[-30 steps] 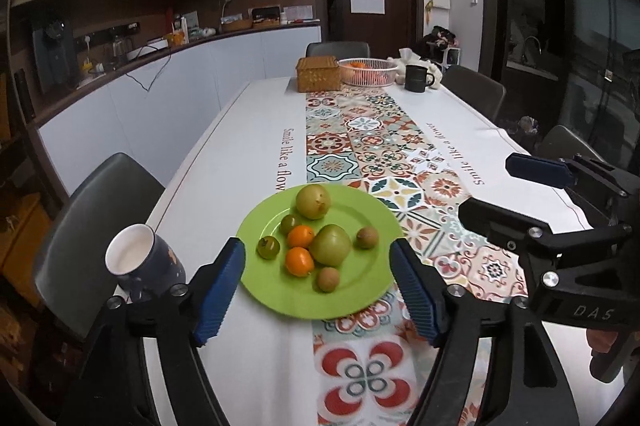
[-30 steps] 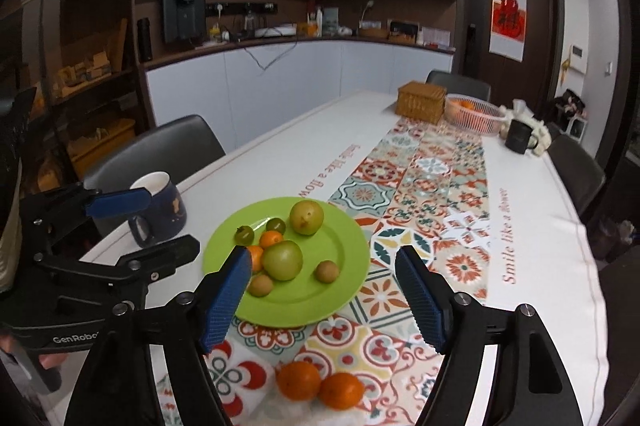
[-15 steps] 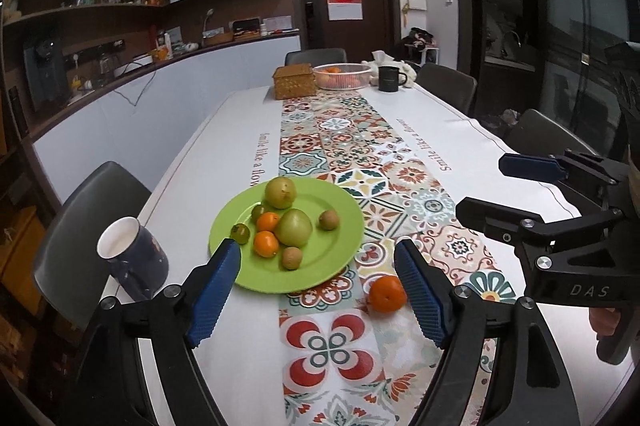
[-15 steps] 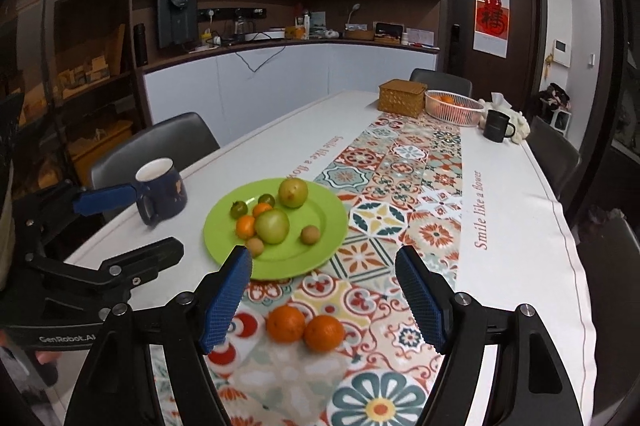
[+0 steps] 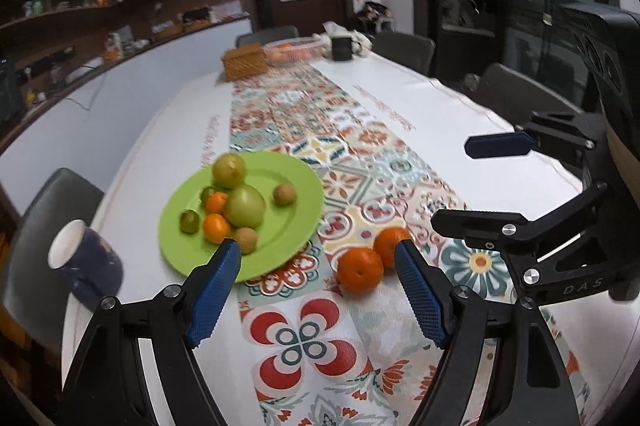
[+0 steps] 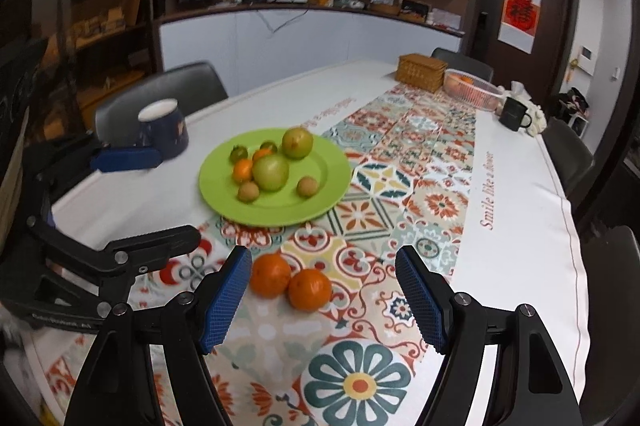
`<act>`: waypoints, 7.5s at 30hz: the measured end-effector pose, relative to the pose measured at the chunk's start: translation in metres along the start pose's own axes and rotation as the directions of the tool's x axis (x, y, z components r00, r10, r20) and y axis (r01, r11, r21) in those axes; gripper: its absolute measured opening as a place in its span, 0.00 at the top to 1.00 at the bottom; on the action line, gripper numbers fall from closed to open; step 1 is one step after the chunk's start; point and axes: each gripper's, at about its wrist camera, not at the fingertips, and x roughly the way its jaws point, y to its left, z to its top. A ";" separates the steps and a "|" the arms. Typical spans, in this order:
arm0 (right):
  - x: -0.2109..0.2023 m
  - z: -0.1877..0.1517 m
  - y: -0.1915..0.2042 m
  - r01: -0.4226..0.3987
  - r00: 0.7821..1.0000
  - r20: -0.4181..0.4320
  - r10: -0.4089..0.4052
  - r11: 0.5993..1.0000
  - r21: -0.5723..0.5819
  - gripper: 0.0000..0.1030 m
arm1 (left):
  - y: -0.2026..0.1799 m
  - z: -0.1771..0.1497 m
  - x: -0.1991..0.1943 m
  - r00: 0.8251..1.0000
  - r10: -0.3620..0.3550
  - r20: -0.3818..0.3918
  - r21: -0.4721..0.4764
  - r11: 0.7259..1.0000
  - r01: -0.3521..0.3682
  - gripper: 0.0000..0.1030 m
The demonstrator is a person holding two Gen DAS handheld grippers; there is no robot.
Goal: Organize fruits
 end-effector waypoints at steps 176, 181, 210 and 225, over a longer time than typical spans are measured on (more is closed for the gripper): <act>0.060 0.074 -0.001 0.043 0.995 0.075 -0.058 0.980 0.193 0.41 | 0.097 0.048 0.015 0.982 0.191 0.006 -0.185 0.965 -0.186 0.29; 0.018 0.063 0.006 0.082 0.984 0.136 -0.112 0.974 0.212 0.34 | 0.081 0.042 -0.029 0.968 0.240 0.073 -0.203 0.954 -0.221 0.24; -0.120 -0.039 0.061 0.160 0.947 0.224 -0.230 0.943 0.291 0.15 | 0.006 -0.045 -0.153 0.943 0.263 0.204 -0.248 0.946 -0.211 0.00; -0.133 -0.056 0.064 0.154 0.946 0.231 -0.229 0.941 0.301 0.15 | -0.003 -0.058 -0.162 0.942 0.281 0.183 -0.257 0.939 -0.230 0.00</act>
